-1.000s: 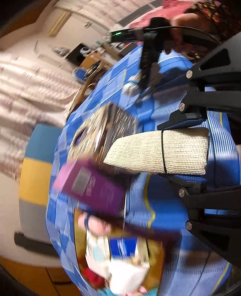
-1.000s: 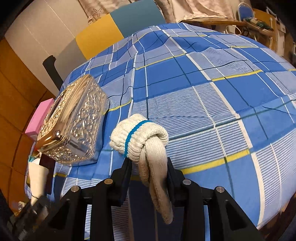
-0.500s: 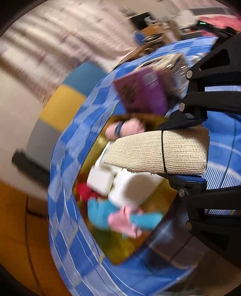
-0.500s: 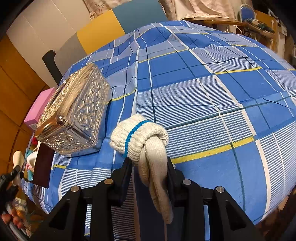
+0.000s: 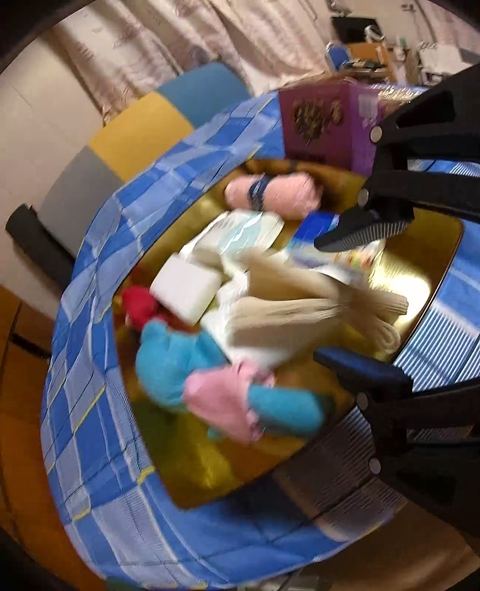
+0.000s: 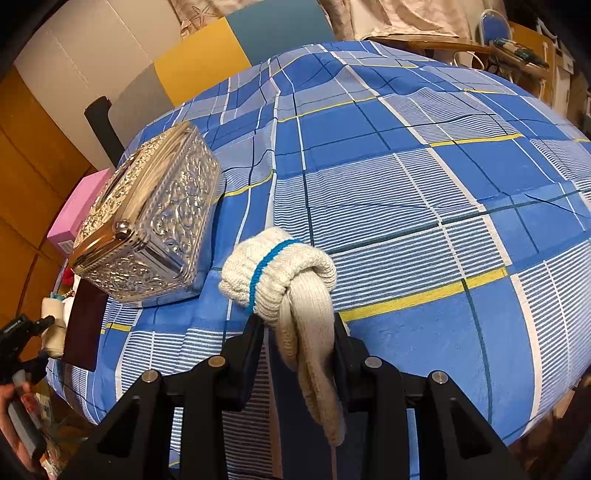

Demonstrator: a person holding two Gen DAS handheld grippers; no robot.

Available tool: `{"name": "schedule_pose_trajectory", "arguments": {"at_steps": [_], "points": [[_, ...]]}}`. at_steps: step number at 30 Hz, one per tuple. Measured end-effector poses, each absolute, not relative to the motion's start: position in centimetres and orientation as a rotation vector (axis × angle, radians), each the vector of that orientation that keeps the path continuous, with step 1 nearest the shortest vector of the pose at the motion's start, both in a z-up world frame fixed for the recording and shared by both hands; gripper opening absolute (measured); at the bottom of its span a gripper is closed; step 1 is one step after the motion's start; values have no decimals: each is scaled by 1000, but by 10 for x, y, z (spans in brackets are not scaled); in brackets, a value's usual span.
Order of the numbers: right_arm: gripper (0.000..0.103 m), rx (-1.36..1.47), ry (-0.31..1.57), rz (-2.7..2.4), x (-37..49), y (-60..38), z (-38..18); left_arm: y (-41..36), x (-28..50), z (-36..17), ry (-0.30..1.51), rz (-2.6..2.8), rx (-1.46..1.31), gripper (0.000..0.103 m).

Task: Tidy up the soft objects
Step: 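Carry the gauze roll into the gold tray and open the left tool while the right tool holds the sock, then carry the white knotted sock into the gold tray and open the right tool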

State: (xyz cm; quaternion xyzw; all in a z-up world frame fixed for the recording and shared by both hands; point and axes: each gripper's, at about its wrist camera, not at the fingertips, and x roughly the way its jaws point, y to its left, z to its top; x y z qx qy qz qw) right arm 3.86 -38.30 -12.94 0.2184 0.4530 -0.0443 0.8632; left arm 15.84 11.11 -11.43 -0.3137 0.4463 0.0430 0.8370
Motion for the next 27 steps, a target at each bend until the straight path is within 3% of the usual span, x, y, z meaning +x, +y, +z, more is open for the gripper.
{"name": "schedule_pose_trajectory", "arguments": {"at_steps": [2, 13, 27], "points": [[35, 461, 949, -93, 39, -383, -129, 107, 152, -108, 927, 81, -644, 67], [35, 445, 926, -92, 35, -380, -124, 115, 117, -87, 824, 118, -465, 67], [35, 259, 814, 219, 35, -278, -38, 100, 82, -73, 745, -40, -216, 67]]}}
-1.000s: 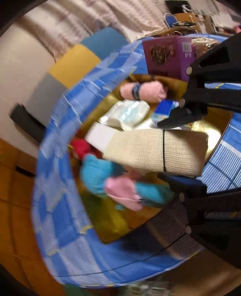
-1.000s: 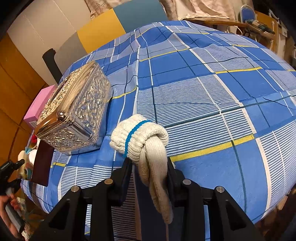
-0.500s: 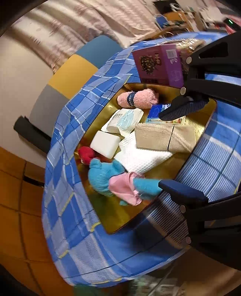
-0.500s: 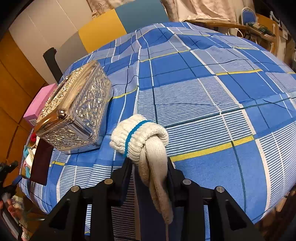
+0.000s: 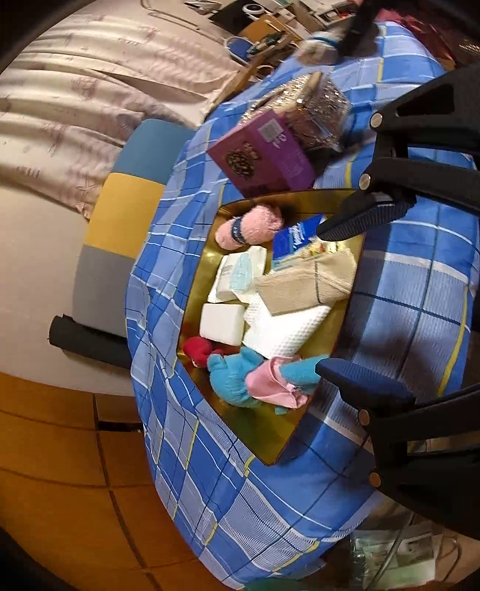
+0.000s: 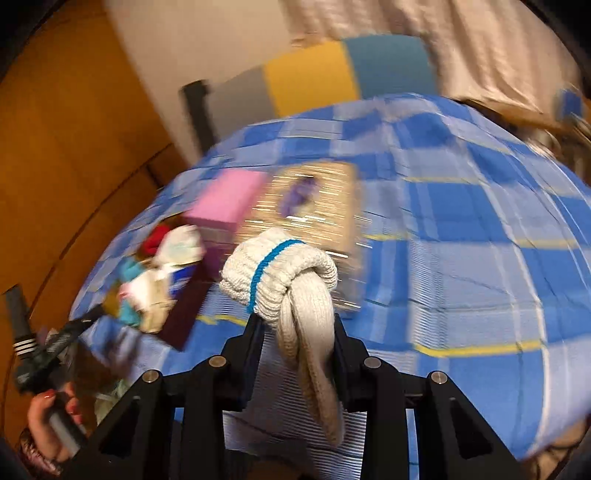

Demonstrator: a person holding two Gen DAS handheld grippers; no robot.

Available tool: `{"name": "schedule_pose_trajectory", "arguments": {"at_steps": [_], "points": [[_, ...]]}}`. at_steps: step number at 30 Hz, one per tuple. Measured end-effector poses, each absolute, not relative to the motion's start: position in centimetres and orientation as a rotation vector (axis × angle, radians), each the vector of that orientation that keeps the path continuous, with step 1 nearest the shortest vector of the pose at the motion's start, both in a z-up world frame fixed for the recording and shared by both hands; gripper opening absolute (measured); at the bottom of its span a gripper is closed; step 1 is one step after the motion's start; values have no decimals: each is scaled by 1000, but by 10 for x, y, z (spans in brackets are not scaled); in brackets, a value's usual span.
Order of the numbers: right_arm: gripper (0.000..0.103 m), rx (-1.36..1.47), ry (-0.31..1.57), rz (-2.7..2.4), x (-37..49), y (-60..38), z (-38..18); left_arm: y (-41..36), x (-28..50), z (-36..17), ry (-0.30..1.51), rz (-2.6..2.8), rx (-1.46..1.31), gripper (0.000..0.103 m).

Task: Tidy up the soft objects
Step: 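Carry the white knotted sock into the gold tray and open the right tool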

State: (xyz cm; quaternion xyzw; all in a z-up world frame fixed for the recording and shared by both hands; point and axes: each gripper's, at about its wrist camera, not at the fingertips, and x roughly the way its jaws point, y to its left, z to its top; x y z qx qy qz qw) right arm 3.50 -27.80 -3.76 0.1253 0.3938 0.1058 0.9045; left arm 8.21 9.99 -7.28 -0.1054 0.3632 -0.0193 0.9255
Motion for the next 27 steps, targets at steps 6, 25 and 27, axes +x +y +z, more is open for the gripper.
{"name": "schedule_pose_trajectory", "arguments": {"at_steps": [6, 25, 27], "points": [[35, 177, 834, 388, 77, -197, -25, 98, 78, -76, 786, 14, -142, 67], [35, -8, 927, 480, 191, -44, -48, 121, 82, -80, 869, 177, -128, 67], [35, -21, 937, 478, 199, -35, -52, 123, 82, -80, 869, 186, -123, 67]]}}
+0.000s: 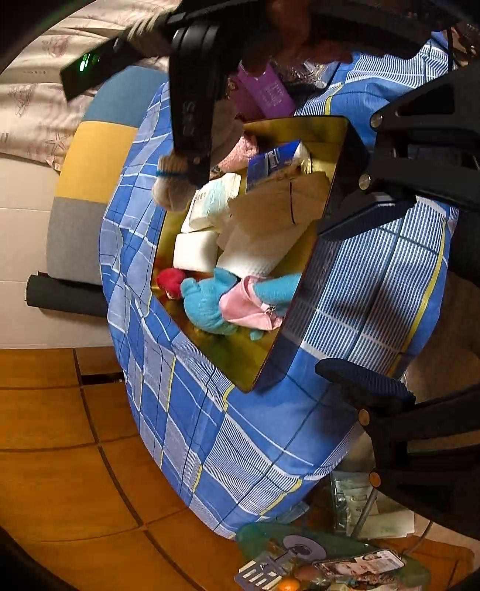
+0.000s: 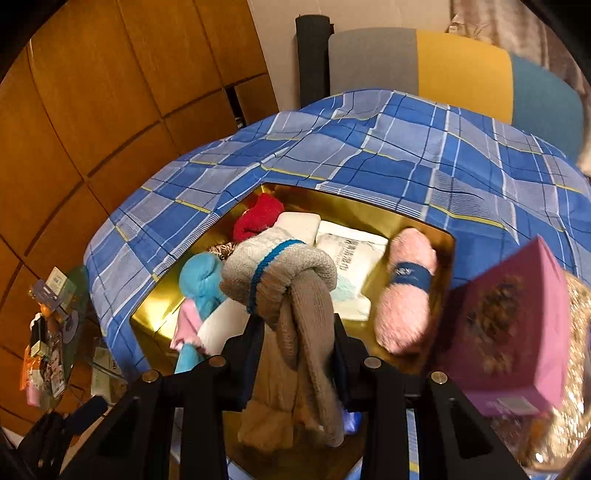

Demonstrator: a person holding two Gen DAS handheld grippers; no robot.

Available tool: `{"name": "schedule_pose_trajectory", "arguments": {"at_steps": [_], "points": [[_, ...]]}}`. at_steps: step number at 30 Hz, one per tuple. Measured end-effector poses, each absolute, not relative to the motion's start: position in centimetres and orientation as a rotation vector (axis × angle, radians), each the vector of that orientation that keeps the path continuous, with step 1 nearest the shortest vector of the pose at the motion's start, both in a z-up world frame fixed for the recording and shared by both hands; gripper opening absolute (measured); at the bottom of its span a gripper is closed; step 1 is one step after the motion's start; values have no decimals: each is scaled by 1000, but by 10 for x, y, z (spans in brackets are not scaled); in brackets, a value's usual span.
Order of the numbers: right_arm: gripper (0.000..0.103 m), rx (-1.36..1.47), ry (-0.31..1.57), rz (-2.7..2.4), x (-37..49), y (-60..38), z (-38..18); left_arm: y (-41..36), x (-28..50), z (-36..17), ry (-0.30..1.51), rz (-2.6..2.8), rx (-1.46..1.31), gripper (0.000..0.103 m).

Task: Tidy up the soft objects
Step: 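Carry the white knotted sock into the gold tray and open the right tool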

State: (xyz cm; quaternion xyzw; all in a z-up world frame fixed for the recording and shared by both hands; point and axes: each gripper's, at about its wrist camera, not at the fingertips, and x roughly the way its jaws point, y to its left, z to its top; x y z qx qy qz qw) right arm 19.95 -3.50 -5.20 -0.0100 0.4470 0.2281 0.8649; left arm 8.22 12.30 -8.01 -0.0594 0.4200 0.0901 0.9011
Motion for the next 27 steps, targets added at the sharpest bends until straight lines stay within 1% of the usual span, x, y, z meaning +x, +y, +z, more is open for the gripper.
{"name": "schedule_pose_trajectory", "arguments": {"at_steps": [16, 20, 21, 22, 25, 27], "points": [[35, -50, 1025, 461, 246, 19, -82, 127, 84, -79, 857, 268, -103, 67], [42, -53, 1056, 503, 252, 37, -96, 130, 85, -80, 851, 300, -89, 67], [49, -44, 1061, 523, 253, 40, -100, 131, 86, -82, 853, 307, -88, 67], [52, -40, 1060, 531, 253, 41, -101, 132, 86, -83, 859, 308, -86, 67], [56, -14, 1041, 540, 246, 35, -100, 137, 89, -88, 882, 308, -111, 67], [57, 2, 1033, 531, 240, 26, -98, 140, 90, -91, 895, 297, -136, 67]]}}
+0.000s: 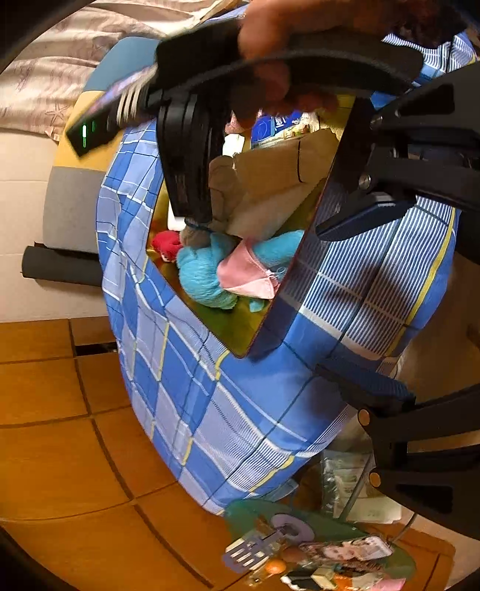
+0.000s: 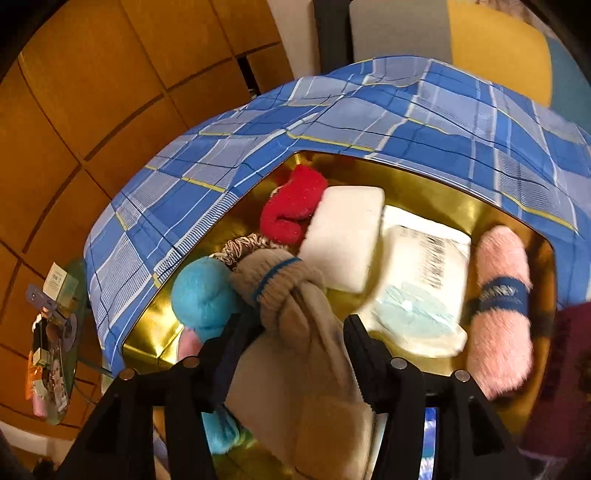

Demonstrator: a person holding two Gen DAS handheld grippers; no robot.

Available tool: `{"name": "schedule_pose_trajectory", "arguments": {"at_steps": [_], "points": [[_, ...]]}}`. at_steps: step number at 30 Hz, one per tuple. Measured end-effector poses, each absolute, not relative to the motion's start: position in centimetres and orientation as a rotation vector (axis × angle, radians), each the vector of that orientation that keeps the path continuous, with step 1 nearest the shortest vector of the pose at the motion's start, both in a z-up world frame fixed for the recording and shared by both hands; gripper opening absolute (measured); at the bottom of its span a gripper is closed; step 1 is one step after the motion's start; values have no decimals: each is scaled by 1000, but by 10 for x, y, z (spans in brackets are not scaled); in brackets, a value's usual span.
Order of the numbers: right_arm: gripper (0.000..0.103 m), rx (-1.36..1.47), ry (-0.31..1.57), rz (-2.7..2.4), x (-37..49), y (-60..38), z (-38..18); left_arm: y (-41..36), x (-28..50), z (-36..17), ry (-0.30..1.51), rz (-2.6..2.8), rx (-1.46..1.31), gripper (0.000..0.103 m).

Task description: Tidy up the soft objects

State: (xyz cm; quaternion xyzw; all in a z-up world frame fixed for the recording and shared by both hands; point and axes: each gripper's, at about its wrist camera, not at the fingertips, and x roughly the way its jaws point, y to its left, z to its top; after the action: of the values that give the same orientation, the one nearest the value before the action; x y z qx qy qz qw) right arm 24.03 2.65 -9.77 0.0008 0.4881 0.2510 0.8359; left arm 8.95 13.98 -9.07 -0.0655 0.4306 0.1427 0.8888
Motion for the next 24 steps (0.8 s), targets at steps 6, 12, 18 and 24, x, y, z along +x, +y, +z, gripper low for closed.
{"name": "schedule_pose_trajectory", "arguments": {"at_steps": [6, 12, 18, 24], "points": [[67, 1, 967, 482, 214, -6, -77, 133, 90, -93, 910, 256, -142, 67], [79, -30, 896, 440, 181, -27, -53, 129, 87, -85, 883, 275, -95, 67], [88, -28, 823, 374, 142, -44, -31, 132, 81, -74, 866, 278, -86, 67], [95, -1, 785, 294, 107, -61, -14, 130, 70, -61, 850, 253, -82, 67]]}}
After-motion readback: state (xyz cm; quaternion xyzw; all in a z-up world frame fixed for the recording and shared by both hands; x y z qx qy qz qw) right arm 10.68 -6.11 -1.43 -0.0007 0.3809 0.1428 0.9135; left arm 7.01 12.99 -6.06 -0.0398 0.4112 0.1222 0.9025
